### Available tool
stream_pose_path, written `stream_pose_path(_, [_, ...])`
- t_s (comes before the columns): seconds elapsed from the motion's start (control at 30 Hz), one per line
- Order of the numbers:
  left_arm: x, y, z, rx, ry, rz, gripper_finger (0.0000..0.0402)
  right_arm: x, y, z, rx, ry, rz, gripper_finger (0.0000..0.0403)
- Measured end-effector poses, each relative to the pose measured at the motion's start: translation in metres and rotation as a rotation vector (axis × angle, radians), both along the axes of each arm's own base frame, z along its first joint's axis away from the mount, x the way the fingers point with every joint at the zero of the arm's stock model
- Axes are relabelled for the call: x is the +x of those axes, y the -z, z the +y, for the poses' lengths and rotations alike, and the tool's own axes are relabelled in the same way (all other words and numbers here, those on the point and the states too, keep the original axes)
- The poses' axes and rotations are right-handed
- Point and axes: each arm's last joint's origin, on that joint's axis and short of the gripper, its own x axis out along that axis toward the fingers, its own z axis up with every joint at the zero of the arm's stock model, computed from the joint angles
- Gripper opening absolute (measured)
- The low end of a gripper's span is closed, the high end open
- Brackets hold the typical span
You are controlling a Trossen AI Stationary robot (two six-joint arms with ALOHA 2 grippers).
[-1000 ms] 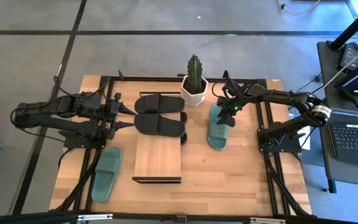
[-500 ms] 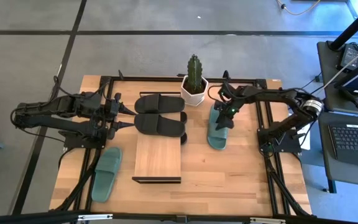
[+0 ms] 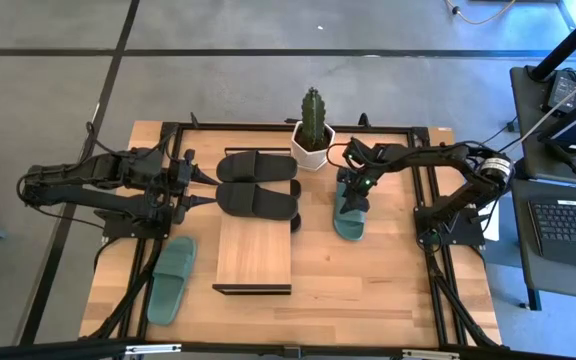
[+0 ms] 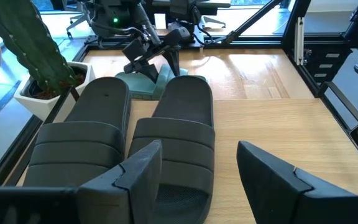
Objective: Pick and place slides into the shelf
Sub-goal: Put the green slides under the shelf
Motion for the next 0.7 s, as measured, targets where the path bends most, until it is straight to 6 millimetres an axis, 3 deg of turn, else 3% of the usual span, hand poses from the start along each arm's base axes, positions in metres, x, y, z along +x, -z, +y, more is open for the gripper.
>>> stream_pose_path(0.23, [0.0, 0.0, 0.0, 0.0, 0.001, 0.0, 0.0199, 0.0016, 0.0004, 0.0014, 0.058, 0.119, 0.084, 0.0221])
stream_pose_path(0.63, [0.0, 0.0, 0.0, 0.0, 0.0, 0.0, 0.0199, 0.0058, -0.0014, 0.0, 0.052, 0.135, 0.048, 0.0022])
stream_pose_path(0.7, [0.0, 0.0, 0.0, 0.0, 0.0, 0.0, 0.0199, 0.0072, -0.0019, 0.0016, 0.064, 0.148, 0.053, 0.0015])
